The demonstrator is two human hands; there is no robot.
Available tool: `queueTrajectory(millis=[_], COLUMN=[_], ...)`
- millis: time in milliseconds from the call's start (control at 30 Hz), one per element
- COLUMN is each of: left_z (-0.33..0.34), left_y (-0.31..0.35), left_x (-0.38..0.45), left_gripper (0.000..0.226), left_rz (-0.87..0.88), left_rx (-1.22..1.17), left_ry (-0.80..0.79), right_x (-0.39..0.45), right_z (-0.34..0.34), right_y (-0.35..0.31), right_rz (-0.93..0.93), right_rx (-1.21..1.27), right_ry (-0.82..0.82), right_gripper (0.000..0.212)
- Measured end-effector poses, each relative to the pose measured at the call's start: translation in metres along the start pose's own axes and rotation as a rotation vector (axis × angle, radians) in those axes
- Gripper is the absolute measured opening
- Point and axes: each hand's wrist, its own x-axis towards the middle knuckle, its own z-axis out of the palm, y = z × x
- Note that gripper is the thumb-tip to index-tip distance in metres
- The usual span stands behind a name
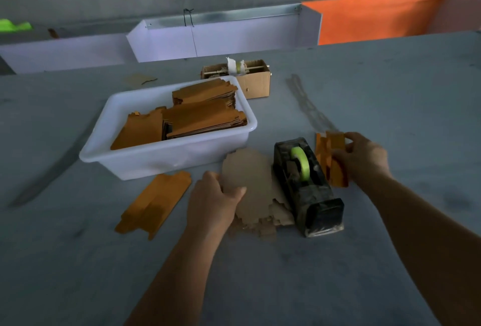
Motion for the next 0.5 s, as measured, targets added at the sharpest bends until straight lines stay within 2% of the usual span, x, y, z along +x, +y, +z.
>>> queueTrajectory(millis=[67,133,267,400,500], left_z=[-0.002,-0.005,-0.016,-0.032,-0.031], left_y=[0.003,0.001,-0.002,-0.006,-0.006], left_x=[0.004,0.005,-0.006,-0.024,-0.028], left_gripper=[0.038,0.035,0.023,0.012,0.004], left_rz=[-0.069,-0.112,-0.154,-0.133,-0.086], left_rx=[-0.165,-0.299,-0.468,-0.688,-0.615], left_ry=[-0.067,-0.102,-0.115,-0.213,-0.186], right_x=[-0.002,-0.006,-0.017,-0.056,-0.097], right_z=[0.003,0.002,-0.013,-0.043,-0.058], right_y=[-0.003,-0.004,0.004,0.001,-0.011], right_rz=[0.012,0.012,0.033,-0.102,-0.215], right_rx=[-0.162,-0.172,0.075,0.329,0.357], right_ry=[0.024,0.01,0.086,0.264,0.319], right_gripper=[0.053,0.051,0.037,0.029,0.028])
